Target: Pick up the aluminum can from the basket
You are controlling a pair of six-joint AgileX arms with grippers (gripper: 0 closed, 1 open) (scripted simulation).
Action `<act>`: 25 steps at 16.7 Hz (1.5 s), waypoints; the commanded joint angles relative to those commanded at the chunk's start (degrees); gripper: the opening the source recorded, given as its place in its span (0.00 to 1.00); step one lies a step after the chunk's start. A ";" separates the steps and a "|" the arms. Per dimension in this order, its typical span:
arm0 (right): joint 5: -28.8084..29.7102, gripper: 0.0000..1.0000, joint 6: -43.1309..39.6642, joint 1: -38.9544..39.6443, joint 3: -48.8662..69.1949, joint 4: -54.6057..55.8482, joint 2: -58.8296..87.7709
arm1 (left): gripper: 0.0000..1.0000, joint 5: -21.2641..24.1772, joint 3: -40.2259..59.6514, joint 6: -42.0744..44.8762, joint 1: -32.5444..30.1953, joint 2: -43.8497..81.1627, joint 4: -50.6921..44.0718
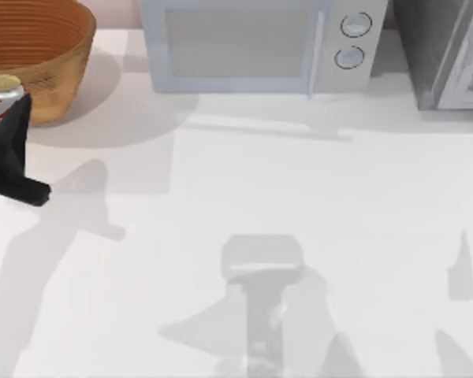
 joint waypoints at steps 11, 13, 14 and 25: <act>0.00 1.00 0.00 0.00 0.00 0.00 0.00 | 0.00 11.95 10.40 0.68 -2.20 27.33 15.82; 0.00 1.00 0.00 0.00 0.00 0.00 0.00 | 0.00 14.29 12.06 0.77 -2.65 31.68 18.47; 0.00 1.00 0.00 0.00 0.00 0.00 0.00 | 0.00 15.44 12.90 0.82 -2.83 33.76 19.79; 0.00 1.00 0.00 0.00 0.00 0.00 0.00 | 0.00 28.68 21.21 1.01 -4.10 54.95 32.61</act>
